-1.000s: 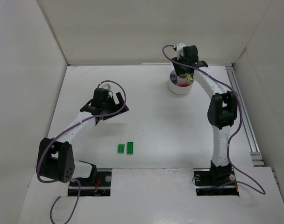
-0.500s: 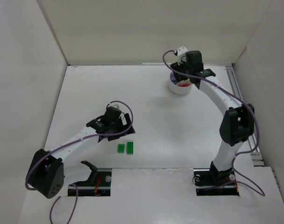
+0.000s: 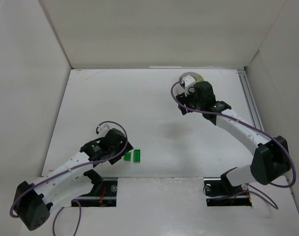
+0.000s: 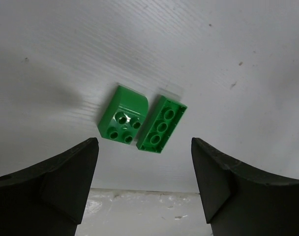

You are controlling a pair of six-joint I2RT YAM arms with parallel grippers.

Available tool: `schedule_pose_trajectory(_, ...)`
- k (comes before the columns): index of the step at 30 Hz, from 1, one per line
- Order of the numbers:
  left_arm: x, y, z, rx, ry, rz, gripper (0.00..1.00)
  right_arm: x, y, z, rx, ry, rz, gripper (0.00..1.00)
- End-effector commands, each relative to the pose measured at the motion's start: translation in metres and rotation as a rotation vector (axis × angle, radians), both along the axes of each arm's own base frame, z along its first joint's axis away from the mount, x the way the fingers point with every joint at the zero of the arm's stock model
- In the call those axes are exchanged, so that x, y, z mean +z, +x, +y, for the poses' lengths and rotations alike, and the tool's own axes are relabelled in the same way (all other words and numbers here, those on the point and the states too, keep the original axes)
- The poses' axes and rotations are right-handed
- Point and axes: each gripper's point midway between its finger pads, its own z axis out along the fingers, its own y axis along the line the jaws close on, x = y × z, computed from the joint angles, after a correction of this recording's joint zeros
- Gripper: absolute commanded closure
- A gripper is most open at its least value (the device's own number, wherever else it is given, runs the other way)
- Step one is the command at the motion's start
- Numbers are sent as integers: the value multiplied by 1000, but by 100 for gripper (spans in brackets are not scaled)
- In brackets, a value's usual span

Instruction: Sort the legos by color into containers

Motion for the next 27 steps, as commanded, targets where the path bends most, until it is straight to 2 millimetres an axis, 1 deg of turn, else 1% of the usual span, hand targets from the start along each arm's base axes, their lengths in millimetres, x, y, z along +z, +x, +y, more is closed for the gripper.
schedule_pose_trajectory(1,-18,-5,14,54,76,44,28,27,-5,2,-19,68,-77,30)
schedule_pose_trajectory(2,-23,-5,16,59,104,60,29,32,-8,1,-19,72,-85,30)
schedule_pose_trajectory(3,-22,-2,17,65,115,54,31,32,-10,-2,-33,75,-84,30)
schedule_pose_trajectory(4,-21,-1,15,58,126,50,31,35,-12,1,-23,79,-92,30)
schedule_pose_trajectory(5,-26,-1,18,61,152,66,31,36,-16,-3,-31,75,-93,30)
schedule_pose_trajectory(6,-25,0,16,54,161,60,31,34,-19,-4,-31,74,-92,30)
schedule_pose_trajectory(8,-29,1,17,49,189,61,32,34,-21,-7,-47,77,-94,30)
schedule_pose_trajectory(9,-34,0,15,38,204,75,34,38,-22,-7,-46,82,-103,30)
schedule_pose_trajectory(10,-33,1,13,31,215,70,34,37,-23,-8,-47,78,-95,30)
schedule_pose_trajectory(11,-34,3,12,19,222,69,37,32,-23,-12,-56,73,-87,30)
schedule_pose_trajectory(12,-37,0,11,6,231,76,37,32,-23,-12,-56,73,-87,30)
schedule_pose_trajectory(13,-38,1,13,10,244,76,39,32,-23,-12,-56,73,-87,30)
schedule_pose_trajectory(14,-40,-1,8,-14,250,77,39,32,-23,-12,-56,73,-87,30)
schedule_pose_trajectory(18,-42,3,3,-49,261,54,39,32,-21,-15,-65,73,-88,30)
schedule_pose_trajectory(21,-48,3,4,-67,285,67,39,29,-21,-13,-57,72,-77,30)
schedule_pose_trajectory(22,-50,2,5,-68,295,76,41,29,-19,-17,-66,72,-77,30)
schedule_pose_trajectory(24,-52,1,6,-68,303,84,45,29,-20,-15,-59,76,-75,30)
schedule_pose_trajectory(25,-53,2,5,-78,308,83,50,25,-19,-15,-59,72,-67,30)
schedule_pose_trajectory(27,-51,4,3,-87,306,76,57,25,-20,-13,-51,76,-65,30)
